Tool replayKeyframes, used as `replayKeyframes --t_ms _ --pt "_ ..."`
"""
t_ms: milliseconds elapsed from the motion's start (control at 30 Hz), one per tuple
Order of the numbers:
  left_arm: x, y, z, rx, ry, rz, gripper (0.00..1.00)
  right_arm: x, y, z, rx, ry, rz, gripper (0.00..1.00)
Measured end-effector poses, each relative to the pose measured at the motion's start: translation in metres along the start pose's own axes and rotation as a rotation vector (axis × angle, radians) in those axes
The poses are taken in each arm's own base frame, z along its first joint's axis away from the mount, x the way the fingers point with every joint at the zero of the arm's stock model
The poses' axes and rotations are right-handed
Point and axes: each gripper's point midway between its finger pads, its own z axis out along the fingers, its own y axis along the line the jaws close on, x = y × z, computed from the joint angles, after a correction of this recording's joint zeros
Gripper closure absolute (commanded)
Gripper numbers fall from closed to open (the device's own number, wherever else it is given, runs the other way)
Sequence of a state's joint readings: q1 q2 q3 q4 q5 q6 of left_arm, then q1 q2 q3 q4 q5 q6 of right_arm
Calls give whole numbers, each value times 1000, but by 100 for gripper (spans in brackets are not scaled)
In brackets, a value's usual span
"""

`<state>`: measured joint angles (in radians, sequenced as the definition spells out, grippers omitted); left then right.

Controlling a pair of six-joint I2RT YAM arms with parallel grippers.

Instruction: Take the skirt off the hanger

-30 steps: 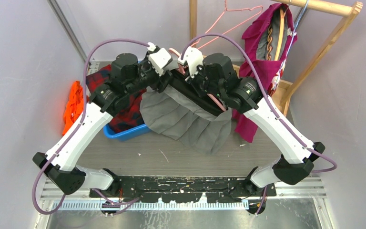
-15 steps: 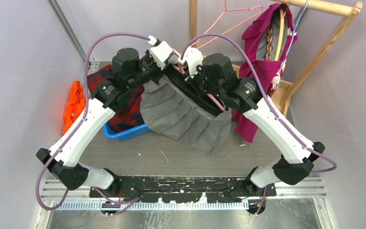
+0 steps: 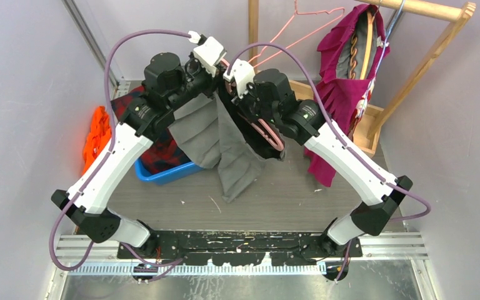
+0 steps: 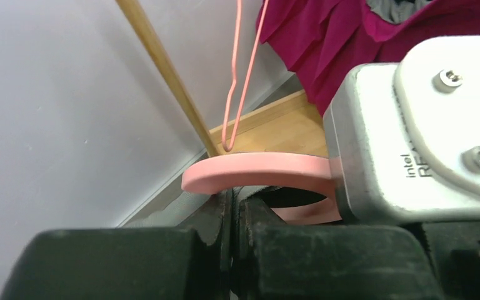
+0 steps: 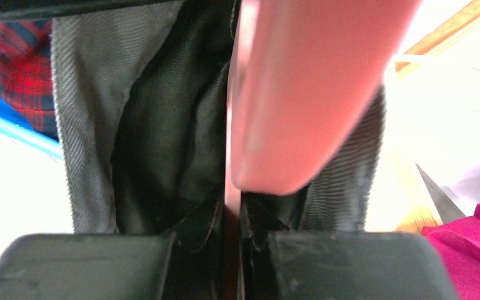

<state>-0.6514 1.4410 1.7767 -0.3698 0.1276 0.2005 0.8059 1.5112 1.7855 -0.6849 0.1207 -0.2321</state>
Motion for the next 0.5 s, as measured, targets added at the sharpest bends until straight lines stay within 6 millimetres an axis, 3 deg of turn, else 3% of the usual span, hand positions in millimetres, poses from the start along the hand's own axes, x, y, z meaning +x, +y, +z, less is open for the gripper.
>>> replayKeyframes --t_ms 233,500 --pt "2 -6 5 -9 -3 -14 100 5 -8 17 19 9 13 99" --pt "25 3 16 -58 23 59 100 19 -8 -1 12 92 36 99"
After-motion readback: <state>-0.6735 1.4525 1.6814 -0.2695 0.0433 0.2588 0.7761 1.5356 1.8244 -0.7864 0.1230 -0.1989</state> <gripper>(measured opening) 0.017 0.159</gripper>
